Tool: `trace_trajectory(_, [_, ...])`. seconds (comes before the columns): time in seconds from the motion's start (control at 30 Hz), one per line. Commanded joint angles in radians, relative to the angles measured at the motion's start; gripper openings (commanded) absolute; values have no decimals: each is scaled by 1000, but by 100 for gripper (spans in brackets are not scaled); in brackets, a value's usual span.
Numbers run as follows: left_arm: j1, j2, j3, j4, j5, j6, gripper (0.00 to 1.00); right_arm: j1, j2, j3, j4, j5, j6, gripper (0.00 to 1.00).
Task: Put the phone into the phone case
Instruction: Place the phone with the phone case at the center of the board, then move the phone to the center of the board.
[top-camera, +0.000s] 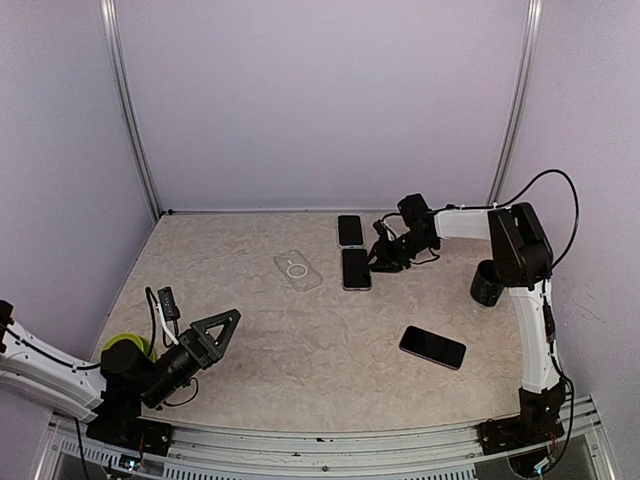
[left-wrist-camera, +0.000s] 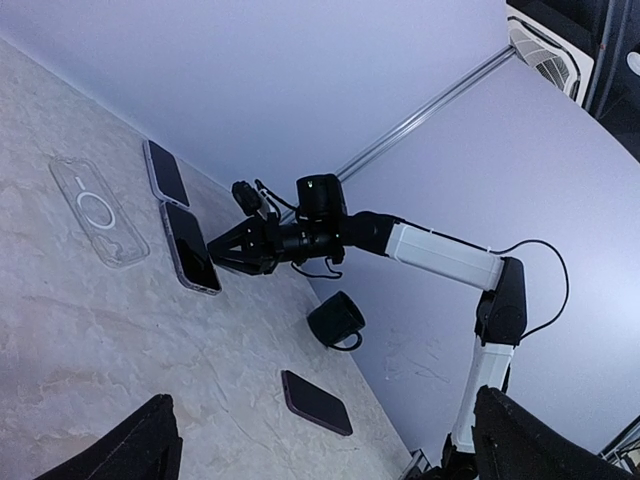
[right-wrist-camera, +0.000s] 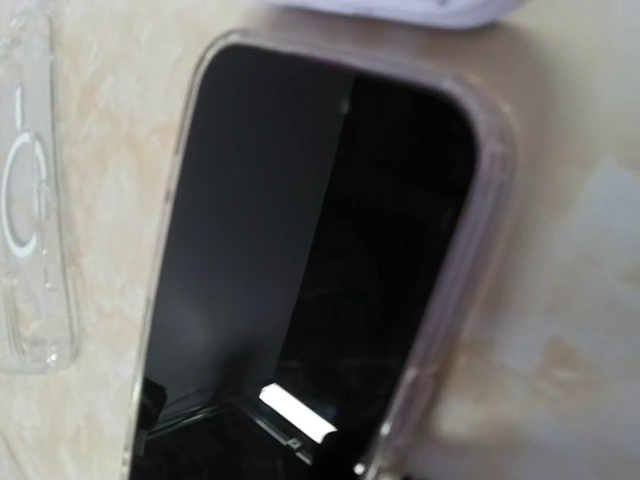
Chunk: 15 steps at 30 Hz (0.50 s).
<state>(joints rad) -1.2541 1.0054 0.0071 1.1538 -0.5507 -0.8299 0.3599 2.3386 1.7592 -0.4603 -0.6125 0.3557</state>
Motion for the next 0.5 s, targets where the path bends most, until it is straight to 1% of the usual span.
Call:
trace_trajectory(0.0, [-17,-8,-57,20,-14,3,99,10,-54,-31,5,67,-9,36])
trace_trajectory(0.07, [-20,-15,-58,13,-18,8,99,10,-66,-17,-34,95,-21,38])
trace_trajectory(0.17, [-24,-28,-48,-14,-18,26,99,12,-158,-89,-6,136,-33,54])
trace_trajectory(0.23, [-27,-44,-42,-39,-23,41,99,12,-232,-176,33,152,-38,62])
trace_trajectory(0.37, [-28,-81,-30,-91,-31,74,99,26,-370,-348,69,205,-57,66])
trace_trajectory(0.47, [-28,-107,-20,-150,-27,93,99,55,-469,-469,75,282,-82,68])
